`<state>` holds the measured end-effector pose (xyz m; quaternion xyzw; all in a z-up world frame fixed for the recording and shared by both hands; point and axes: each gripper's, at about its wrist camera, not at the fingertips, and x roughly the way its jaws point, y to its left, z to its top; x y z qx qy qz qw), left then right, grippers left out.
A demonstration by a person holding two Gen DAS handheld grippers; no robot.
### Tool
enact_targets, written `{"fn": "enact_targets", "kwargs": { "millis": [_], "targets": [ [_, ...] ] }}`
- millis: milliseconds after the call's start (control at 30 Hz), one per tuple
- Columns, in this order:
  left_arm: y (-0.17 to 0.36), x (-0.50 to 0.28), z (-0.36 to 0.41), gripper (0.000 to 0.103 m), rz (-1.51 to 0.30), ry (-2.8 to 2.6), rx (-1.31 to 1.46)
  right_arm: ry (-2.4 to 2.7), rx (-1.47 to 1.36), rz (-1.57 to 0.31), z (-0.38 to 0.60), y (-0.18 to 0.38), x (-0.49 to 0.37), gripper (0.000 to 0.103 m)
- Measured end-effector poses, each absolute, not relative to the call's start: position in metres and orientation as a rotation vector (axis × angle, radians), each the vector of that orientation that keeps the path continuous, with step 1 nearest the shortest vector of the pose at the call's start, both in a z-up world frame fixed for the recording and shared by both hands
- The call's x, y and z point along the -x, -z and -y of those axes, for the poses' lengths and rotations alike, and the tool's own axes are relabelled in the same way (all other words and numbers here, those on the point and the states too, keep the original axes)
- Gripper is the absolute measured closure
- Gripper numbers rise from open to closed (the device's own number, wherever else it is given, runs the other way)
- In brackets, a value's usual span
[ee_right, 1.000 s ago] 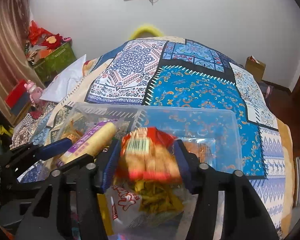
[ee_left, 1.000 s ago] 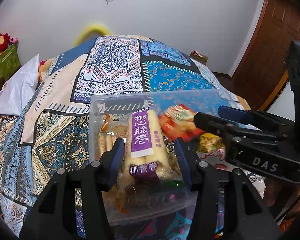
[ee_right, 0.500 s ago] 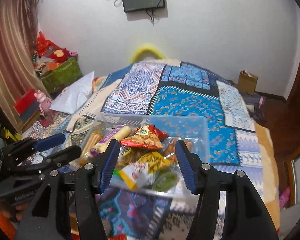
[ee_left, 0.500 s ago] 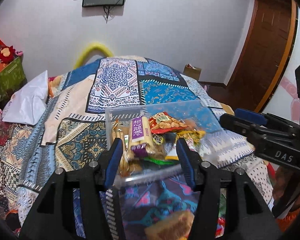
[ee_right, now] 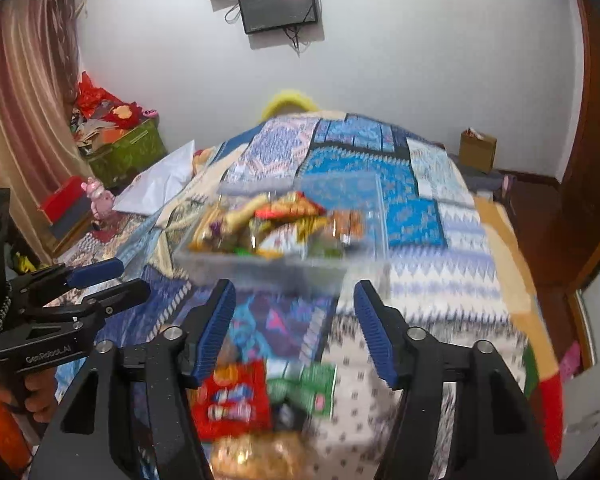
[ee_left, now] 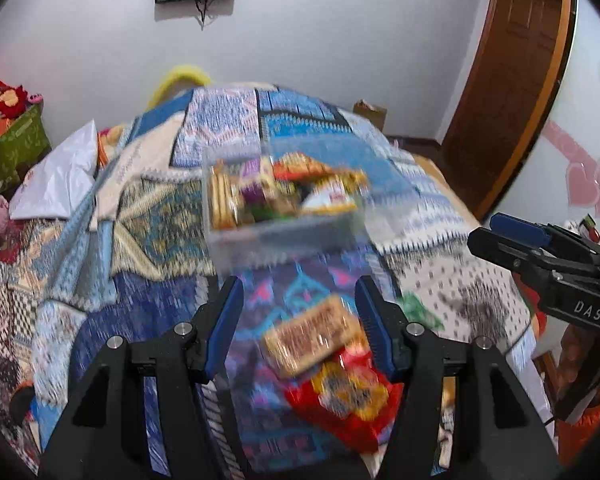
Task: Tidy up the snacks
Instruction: 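Move both open tools back toward the remaining snacks beside the box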
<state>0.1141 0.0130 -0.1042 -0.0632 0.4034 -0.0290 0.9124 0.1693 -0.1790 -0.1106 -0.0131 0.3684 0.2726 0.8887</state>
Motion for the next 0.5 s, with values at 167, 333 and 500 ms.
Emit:
{"fn": "enact_targets", "kwargs": {
  "millis": [167,333,500],
  "targets": [
    [0.127,-0.094,-0.001,0.045,-0.891,0.081,0.146,-0.575,0.038,-0.833,0.184,0.142,-0.147,0.043],
    [0.141,-0.078,0.009,0.045,-0.926,0.089,0.144,-0.609,0.026,-0.903,0.187,0.169,-0.127,0.043],
    [0.151,-0.067,0.013,0.045,-0.957,0.09,0.134,-0.648,0.037,-0.959,0.178,0.19,-0.114,0.041]
  ]
}}
